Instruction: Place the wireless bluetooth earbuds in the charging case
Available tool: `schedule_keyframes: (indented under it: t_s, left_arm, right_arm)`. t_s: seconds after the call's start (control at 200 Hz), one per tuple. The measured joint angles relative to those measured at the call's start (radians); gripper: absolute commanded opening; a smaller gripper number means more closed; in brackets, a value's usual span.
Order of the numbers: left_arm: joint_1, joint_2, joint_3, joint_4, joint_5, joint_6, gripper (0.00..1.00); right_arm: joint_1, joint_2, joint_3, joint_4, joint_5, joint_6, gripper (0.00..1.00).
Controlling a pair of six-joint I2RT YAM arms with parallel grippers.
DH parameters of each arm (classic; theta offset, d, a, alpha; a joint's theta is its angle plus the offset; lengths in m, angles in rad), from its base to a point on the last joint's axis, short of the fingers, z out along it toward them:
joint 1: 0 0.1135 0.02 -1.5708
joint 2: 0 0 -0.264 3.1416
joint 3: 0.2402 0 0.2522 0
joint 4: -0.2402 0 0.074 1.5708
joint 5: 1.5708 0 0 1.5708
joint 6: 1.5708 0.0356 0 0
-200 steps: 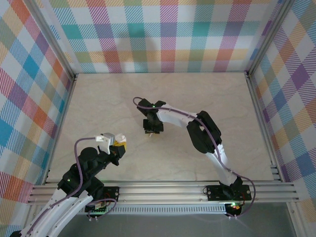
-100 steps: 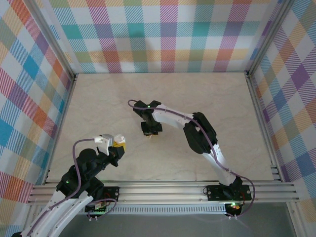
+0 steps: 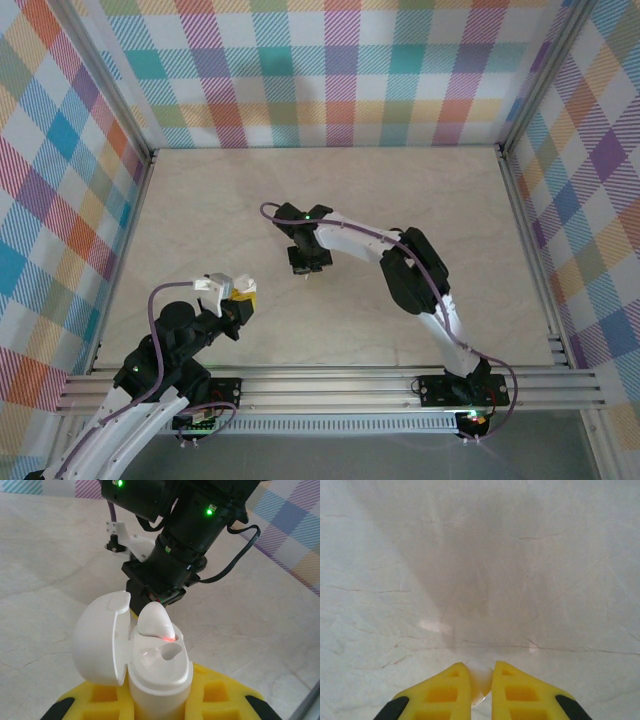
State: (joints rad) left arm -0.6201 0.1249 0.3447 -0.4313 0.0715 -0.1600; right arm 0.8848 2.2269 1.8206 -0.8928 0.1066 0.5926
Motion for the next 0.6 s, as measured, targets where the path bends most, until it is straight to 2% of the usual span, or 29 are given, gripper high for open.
schedule_keyframes:
  t_s: [0.32, 0.475, 0.6]
  left_arm:
    - [0.0, 0.019, -0.024, 0.212, 0.22, 0.034, 0.0]
    - [0.0, 0.086, -0.042, 0.33, 0.318, 0.053, 0.0]
    - [0.0, 0.169, -0.039, 0.405, 0.388, 0.085, 0.0]
  right_arm:
    - [-0.009, -0.422, -0.318, 0.245, 0.043, -0.073, 0.05]
    - [-0.011, -0.629, -0.421, 0.356, 0.043, -0.142, 0.03]
    - [-0.013, -0.777, -0.509, 0.442, -0.007, -0.207, 0.03]
